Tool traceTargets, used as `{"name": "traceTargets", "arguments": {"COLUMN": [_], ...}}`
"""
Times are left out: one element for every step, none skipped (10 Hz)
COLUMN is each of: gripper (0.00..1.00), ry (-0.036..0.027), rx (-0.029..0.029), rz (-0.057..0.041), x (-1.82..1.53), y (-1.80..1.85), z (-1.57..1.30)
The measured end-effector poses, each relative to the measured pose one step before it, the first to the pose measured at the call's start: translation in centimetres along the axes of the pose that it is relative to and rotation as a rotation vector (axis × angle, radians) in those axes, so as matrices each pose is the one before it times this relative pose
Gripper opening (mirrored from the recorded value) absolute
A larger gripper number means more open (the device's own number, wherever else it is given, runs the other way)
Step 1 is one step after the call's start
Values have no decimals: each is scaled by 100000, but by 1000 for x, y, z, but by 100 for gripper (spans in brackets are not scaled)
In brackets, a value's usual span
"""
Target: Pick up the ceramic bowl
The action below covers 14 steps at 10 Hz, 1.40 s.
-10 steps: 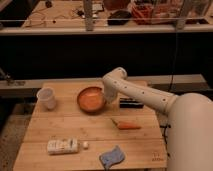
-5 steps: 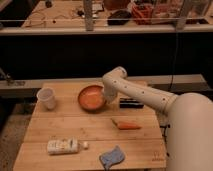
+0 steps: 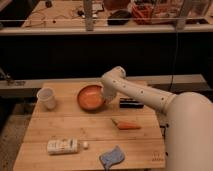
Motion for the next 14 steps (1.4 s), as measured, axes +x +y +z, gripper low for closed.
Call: {"name": "traceTargets", "arguments": {"gripper": [5, 5, 5, 5, 5, 5, 5, 5, 5, 5, 6, 11, 12, 12], "ry": [167, -44, 119, 594, 651, 378, 265, 361, 311, 318, 175, 363, 693, -3], "rx": [99, 128, 26, -215, -160, -63, -28, -111, -93, 33, 24, 18, -52, 27], "rz": [-634, -325, -174, -460, -842, -714, -276, -267, -391, -429, -279, -472, -529, -340], "x": [-90, -76, 64, 99, -108, -219, -91, -63, -24, -2, -19, -2, -13, -223], "y": [-347, -187, 0, 28, -463, -583, -374, -306, -205, -136, -45, -96, -415, -481], "z": [84, 70, -9, 48, 118, 156, 79, 116, 87, 30, 47, 37, 63, 105]}}
